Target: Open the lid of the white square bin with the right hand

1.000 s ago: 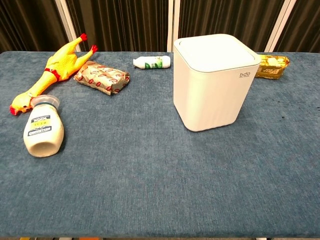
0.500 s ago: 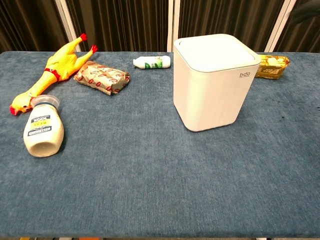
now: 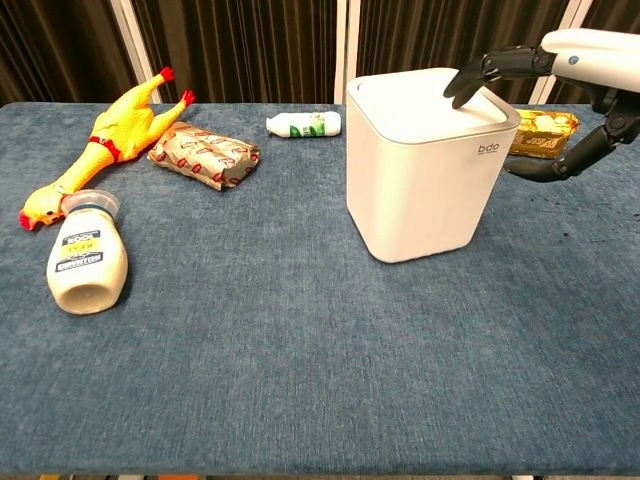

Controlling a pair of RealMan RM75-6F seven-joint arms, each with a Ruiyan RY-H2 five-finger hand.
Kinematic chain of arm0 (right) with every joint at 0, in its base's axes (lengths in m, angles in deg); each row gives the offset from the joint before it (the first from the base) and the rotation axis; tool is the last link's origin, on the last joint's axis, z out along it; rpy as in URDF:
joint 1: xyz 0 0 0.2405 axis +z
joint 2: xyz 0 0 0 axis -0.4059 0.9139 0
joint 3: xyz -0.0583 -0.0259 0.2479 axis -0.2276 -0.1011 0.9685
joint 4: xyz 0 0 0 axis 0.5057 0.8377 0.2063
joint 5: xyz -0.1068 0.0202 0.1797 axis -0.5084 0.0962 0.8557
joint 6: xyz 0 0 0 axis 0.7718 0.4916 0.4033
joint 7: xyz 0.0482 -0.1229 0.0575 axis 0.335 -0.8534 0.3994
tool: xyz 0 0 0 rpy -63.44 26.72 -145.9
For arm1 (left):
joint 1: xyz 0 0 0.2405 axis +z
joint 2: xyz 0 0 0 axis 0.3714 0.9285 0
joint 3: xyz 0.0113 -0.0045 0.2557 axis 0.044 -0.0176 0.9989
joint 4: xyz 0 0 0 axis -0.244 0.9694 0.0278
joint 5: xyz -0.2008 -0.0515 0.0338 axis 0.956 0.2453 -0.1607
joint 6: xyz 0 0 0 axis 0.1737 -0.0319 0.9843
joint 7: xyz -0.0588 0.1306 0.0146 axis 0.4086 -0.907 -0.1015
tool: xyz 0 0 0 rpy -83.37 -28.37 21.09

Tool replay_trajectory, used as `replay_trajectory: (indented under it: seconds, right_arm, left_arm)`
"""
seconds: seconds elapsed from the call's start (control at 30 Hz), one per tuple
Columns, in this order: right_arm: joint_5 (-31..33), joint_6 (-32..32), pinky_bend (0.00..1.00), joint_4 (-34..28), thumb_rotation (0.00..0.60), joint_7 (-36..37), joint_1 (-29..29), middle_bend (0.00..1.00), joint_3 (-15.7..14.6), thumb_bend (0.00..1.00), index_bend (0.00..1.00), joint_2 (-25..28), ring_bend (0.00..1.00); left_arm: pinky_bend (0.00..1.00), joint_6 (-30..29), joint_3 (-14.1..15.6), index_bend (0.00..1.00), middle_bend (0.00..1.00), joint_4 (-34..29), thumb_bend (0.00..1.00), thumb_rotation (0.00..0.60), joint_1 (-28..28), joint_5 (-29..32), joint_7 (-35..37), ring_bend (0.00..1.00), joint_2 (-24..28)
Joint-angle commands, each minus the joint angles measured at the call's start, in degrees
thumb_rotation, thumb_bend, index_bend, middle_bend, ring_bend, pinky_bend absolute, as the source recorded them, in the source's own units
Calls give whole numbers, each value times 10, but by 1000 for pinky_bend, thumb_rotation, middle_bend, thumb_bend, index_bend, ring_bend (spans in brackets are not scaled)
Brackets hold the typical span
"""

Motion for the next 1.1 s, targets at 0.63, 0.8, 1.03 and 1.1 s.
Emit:
replay_trajectory:
  seconds: [0.63,0.8,1.03,1.1]
  right_arm:
    - [25,145,0,-31,600,-17,-57,134,17,245,95,46,0]
    - [20,207,0,-31,600,-27,-119,103,-15,247,74,77,0]
    - [1,319,0,-11,600,-30,-226,85,-73,248,60,66,0]
    - [-5,339,0,-6,600,-19,-249,85,-87,248,60,62,0]
  left_arm:
    - [3,-19,1,149,81,17,0,600,9,-10,21,0,-5]
    - [3,-24,2,149,81,13,0,600,11,-15,21,0,-2]
    - [3,-22,0,149,81,15,0,600,10,-13,21,0,-3]
    - [3,-22,-1,149,81,15,0,600,9,-12,21,0,-3]
